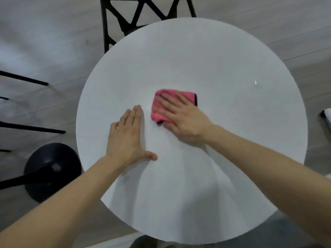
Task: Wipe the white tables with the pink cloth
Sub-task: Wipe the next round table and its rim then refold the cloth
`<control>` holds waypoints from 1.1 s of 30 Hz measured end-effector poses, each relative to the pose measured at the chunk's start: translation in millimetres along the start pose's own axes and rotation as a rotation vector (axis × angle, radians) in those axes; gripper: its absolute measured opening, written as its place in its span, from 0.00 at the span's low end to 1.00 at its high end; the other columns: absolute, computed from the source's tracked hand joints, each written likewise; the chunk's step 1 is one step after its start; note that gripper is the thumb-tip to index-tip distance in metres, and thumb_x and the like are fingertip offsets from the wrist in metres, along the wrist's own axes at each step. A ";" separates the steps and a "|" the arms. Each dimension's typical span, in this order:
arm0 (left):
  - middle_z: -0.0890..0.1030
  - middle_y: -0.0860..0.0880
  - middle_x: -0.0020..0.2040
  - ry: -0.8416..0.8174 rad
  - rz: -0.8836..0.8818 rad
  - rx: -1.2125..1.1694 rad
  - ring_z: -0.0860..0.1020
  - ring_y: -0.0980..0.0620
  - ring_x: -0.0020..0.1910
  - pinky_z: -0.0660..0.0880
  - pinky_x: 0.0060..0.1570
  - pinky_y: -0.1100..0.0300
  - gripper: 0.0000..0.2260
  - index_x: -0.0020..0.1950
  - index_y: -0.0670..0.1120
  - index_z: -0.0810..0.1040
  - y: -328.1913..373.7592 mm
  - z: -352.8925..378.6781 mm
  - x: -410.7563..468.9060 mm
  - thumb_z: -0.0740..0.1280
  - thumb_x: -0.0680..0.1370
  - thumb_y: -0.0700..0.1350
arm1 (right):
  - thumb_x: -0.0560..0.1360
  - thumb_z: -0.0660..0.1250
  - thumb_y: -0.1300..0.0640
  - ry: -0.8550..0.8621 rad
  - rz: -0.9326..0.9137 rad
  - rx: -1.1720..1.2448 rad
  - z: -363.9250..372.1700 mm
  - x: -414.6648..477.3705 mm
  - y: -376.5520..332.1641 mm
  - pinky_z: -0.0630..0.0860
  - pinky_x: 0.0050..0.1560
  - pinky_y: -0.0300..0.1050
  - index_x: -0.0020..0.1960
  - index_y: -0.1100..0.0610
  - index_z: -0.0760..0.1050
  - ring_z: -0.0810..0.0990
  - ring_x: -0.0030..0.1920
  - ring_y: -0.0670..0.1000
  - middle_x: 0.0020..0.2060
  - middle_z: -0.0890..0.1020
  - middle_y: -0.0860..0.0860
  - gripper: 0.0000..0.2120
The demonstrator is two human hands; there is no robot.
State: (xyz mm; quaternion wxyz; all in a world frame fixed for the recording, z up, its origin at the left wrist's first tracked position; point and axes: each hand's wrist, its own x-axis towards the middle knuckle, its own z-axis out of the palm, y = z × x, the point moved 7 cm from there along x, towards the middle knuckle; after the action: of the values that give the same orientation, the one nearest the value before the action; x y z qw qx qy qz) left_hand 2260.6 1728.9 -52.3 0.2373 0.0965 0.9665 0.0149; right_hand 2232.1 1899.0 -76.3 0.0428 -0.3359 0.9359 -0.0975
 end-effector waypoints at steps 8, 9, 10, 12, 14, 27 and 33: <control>0.64 0.47 0.84 0.043 -0.006 -0.087 0.60 0.42 0.83 0.62 0.81 0.37 0.68 0.89 0.60 0.51 -65.9 -58.2 62.6 0.86 0.58 0.68 | 0.88 0.55 0.49 0.164 0.502 0.040 -39.9 -5.8 148.4 0.49 0.86 0.58 0.84 0.53 0.65 0.54 0.87 0.55 0.86 0.61 0.53 0.25; 0.58 0.48 0.87 0.031 -0.062 -0.061 0.54 0.43 0.86 0.58 0.82 0.35 0.67 0.89 0.62 0.50 -75.4 -58.7 68.9 0.86 0.58 0.68 | 0.89 0.52 0.46 0.166 0.685 0.032 -37.2 -9.1 157.2 0.45 0.87 0.57 0.87 0.52 0.59 0.50 0.88 0.54 0.87 0.56 0.53 0.28; 0.50 0.51 0.89 -0.013 -0.105 -0.057 0.47 0.44 0.88 0.56 0.82 0.31 0.68 0.88 0.65 0.48 -80.6 -54.2 72.8 0.87 0.58 0.67 | 0.89 0.50 0.44 0.179 0.769 0.026 -32.9 -7.0 149.6 0.43 0.87 0.57 0.88 0.51 0.56 0.48 0.88 0.54 0.88 0.54 0.53 0.29; 0.41 0.57 0.89 -0.113 -0.147 -0.083 0.40 0.46 0.88 0.55 0.81 0.26 0.70 0.87 0.68 0.45 -83.9 -42.6 75.7 0.88 0.57 0.66 | 0.89 0.50 0.44 0.185 0.660 0.029 -22.2 5.7 93.2 0.44 0.86 0.60 0.87 0.51 0.59 0.49 0.88 0.56 0.87 0.56 0.54 0.28; 0.39 0.58 0.89 -0.143 -0.157 -0.080 0.40 0.46 0.88 0.58 0.79 0.24 0.71 0.87 0.68 0.43 -86.3 -37.8 77.2 0.88 0.56 0.66 | 0.88 0.54 0.45 0.106 0.223 0.083 0.0 14.0 1.7 0.48 0.86 0.62 0.84 0.50 0.67 0.52 0.87 0.57 0.86 0.60 0.54 0.26; 0.36 0.59 0.88 -0.099 -0.146 0.008 0.41 0.45 0.88 0.64 0.75 0.27 0.72 0.85 0.69 0.38 -80.9 -38.9 74.1 0.85 0.56 0.72 | 0.88 0.56 0.52 0.197 0.606 0.058 -35.5 60.5 119.5 0.52 0.84 0.69 0.83 0.56 0.67 0.57 0.86 0.63 0.84 0.63 0.60 0.25; 0.37 0.56 0.89 -0.120 -0.121 0.002 0.42 0.44 0.88 0.65 0.76 0.29 0.72 0.86 0.67 0.38 -90.7 -38.1 74.2 0.83 0.56 0.75 | 0.88 0.59 0.47 -0.090 -0.506 0.150 9.0 32.8 -35.9 0.52 0.85 0.62 0.84 0.50 0.68 0.52 0.87 0.54 0.86 0.61 0.51 0.25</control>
State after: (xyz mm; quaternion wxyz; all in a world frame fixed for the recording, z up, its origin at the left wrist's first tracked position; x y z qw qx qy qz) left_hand 2162.3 1654.9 -59.0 0.2950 0.0388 0.9547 -0.0063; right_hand 2230.4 1849.6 -78.1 0.0834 -0.5591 0.8094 -0.1591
